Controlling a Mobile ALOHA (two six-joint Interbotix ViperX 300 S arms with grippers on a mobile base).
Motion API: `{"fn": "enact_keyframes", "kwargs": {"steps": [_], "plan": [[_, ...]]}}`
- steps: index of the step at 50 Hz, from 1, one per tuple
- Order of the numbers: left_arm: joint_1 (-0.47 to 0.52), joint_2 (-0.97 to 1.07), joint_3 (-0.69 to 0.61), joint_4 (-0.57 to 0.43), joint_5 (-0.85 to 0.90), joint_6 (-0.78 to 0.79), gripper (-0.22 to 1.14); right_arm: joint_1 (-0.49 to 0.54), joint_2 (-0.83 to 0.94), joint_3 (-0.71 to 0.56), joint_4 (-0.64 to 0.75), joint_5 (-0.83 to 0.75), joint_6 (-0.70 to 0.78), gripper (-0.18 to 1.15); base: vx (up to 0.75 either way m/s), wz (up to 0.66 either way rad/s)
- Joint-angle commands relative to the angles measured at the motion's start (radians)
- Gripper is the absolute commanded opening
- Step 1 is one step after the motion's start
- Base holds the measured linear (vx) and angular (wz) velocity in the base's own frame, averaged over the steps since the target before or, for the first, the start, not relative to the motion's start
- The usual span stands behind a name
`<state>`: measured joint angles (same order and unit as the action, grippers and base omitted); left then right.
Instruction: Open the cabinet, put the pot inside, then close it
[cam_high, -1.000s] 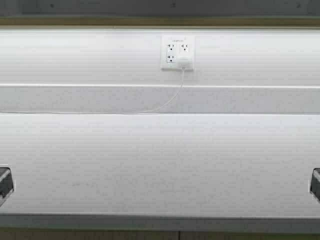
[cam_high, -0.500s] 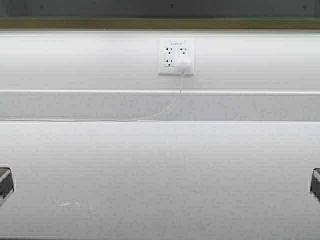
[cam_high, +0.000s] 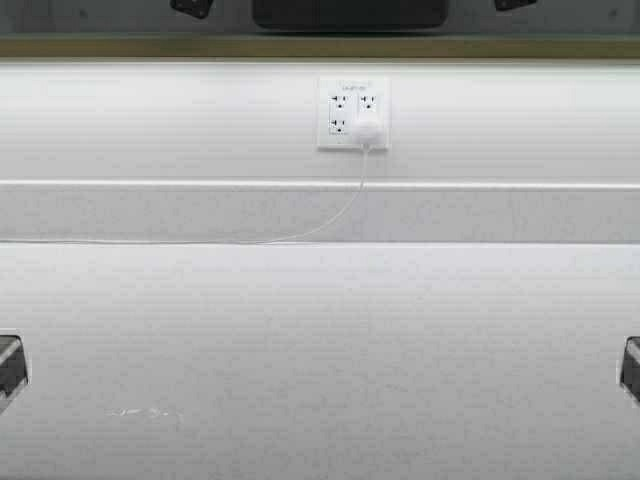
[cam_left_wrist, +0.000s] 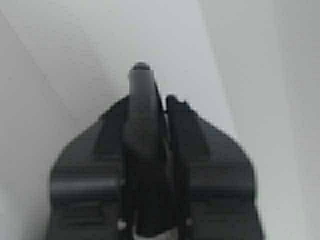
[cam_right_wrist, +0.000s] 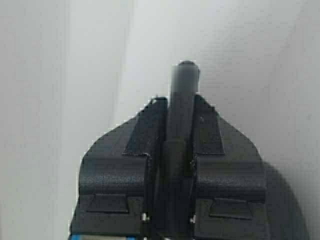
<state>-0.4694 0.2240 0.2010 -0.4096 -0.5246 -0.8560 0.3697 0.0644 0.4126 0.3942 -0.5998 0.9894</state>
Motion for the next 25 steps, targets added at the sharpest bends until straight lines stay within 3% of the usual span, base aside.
{"fn": "enact_keyframes", "kwargs": {"steps": [1, 17, 21, 25], "plan": [[-0.087, 0.005, -0.035, 0.021, 0.005, 0.006, 0.03, 0.063, 0.009, -0.044, -0.041, -0.021, 0.057, 0.07, 0.0, 0.0], [-0.087, 0.011, -0.021, 0.02, 0.003, -0.008, 0.03, 0.063, 0.046, -0.032, -0.063, -0.041, 0.137, 0.1, 0.0, 0.0], [-0.087, 0.008, -0.011, 0.012, -0.018, -0.054, 0.04, 0.063, 0.044, -0.031, -0.064, -0.044, 0.143, 0.23, 0.0, 0.0], [-0.087, 0.008, -0.002, 0.005, -0.092, -0.1, 0.11, 0.063, 0.046, -0.034, -0.063, -0.063, 0.146, 0.5, 0.0, 0.0]]}}
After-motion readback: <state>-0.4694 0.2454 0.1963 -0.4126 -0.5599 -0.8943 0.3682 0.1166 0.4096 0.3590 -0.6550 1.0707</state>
